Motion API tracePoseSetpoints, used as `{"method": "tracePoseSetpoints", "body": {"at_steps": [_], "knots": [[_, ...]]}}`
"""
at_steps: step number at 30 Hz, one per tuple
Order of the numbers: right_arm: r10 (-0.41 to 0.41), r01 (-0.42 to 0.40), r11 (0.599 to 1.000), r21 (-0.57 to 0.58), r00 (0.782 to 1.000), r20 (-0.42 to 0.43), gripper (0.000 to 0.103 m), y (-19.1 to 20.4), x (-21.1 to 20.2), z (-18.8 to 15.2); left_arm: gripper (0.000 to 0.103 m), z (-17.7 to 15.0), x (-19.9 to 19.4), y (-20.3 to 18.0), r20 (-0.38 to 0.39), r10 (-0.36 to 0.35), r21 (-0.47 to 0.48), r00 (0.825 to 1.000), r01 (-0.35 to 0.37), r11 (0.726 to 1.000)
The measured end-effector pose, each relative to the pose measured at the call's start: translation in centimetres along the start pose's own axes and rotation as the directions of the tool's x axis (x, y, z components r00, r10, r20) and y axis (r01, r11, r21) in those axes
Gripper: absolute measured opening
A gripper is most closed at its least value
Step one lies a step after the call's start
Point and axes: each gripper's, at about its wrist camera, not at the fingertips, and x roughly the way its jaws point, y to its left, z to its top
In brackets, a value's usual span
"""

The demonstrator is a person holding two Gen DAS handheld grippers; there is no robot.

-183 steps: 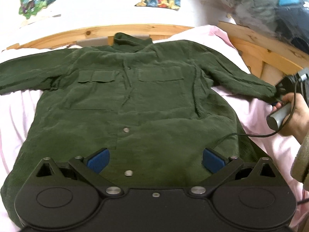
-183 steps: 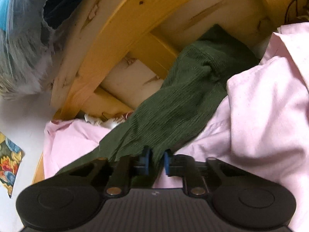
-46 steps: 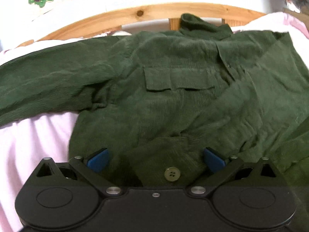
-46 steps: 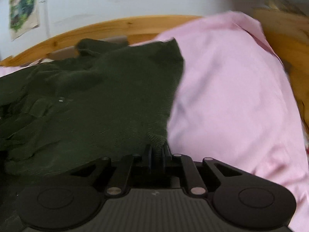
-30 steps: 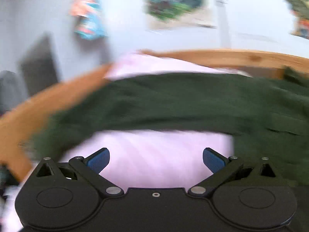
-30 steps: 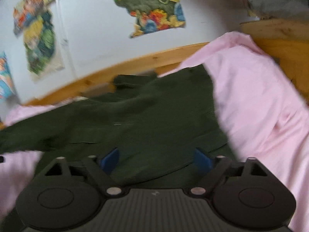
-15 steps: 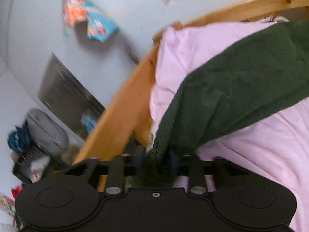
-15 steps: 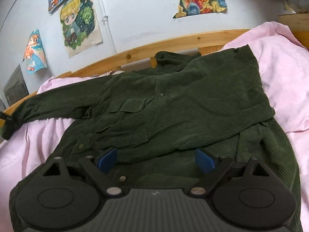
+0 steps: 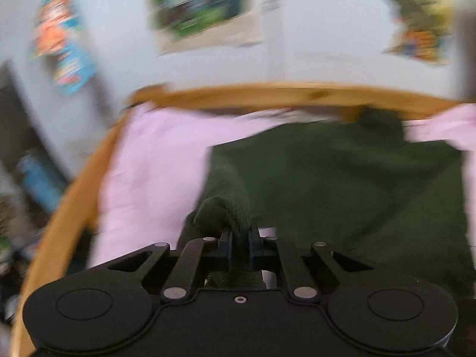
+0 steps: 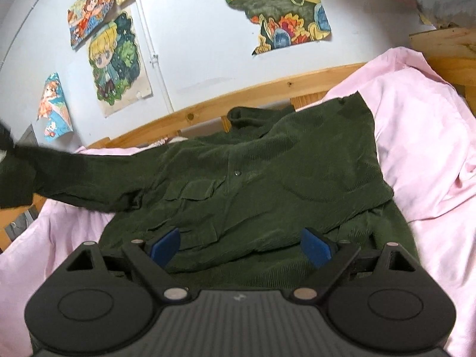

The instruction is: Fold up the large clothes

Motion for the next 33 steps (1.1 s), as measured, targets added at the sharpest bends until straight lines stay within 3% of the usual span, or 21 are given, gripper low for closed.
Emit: {"method": "tracePoseSetpoints", "body": {"at_steps": [4, 8, 10, 13, 16, 18, 19, 20, 22, 26, 30, 33], "knots": [[0.016, -0.016, 1.0, 0.017, 1.0, 0.012, 0.093, -0.7, -0.7, 0.4, 0.009, 0.8, -1.4, -8.3, 0.015, -0.188, 0.104, 0.982, 0.186, 0.977], [0.027, -0.028, 0.999, 0.037, 0.999, 0.022, 0.095, -1.7, -1.1, 0.5, 0.009, 0.3, 1.3, -15.9, -0.041, -0.319, 0.166, 0.947, 0.321, 0.932], [0.04, -0.041, 0.998, 0.049, 0.999, 0.022, 0.096, -2.2, -1.2, 0.4, 0.009, 0.0, 3.9, -19.0, -0.067, -0.359, 0.173, 0.931, 0.365, 0.915], [0.046, -0.046, 0.997, 0.059, 0.999, 0.009, 0.097, -2.9, -0.8, -0.1, 0.01, -1.2, 8.0, -23.1, -0.086, -0.362, 0.204, 0.928, 0.372, 0.905], [0.035, -0.033, 0.996, 0.081, 0.999, -0.02, 0.097, -3.7, -0.1, -0.6, 0.012, -2.3, 12.2, -24.8, -0.102, -0.378, 0.163, 0.92, 0.39, 0.906], [0.036, -0.033, 0.995, 0.098, 0.999, -0.033, 0.097, -4.0, 0.3, -0.9, 0.019, -3.2, 14.1, -25.2, -0.107, -0.386, 0.137, 0.916, 0.398, 0.907], [0.037, -0.033, 0.994, 0.103, 0.999, -0.038, 0.097, -4.1, 0.4, -1.0, 0.03, -3.6, 14.9, -24.9, -0.114, -0.394, 0.114, 0.912, 0.406, 0.907], [0.036, -0.031, 0.994, 0.105, 0.998, -0.043, 0.097, -4.2, 0.6, -1.2, 0.05, -4.1, 15.4, -24.5, -0.11, -0.407, 0.089, 0.907, 0.416, 0.905], [0.038, -0.032, 0.994, 0.101, 0.998, -0.054, 0.097, -4.1, 0.9, -1.5, 0.076, -5.1, 15.6, -23.5, -0.081, -0.42, 0.057, 0.904, 0.425, 0.904], [0.05, -0.043, 0.995, 0.088, 0.996, -0.069, 0.098, -3.6, 1.2, -2.1, 0.084, -6.9, 15.0, -20.8, -0.065, -0.41, 0.061, 0.91, 0.414, 0.908], [0.049, -0.041, 0.994, 0.098, 0.996, -0.08, 0.098, -3.3, 2.0, -2.6, 0.09, -8.6, 14.0, -15.9, -0.014, -0.31, 0.082, 0.951, 0.31, 0.947], [0.073, -0.06, 0.987, 0.146, 0.994, -0.08, 0.098, -3.7, 3.0, -2.6, 0.09, -9.8, 14.6, -11.8, 0.03, -0.147, 0.148, 0.989, 0.141, 0.979]]}}
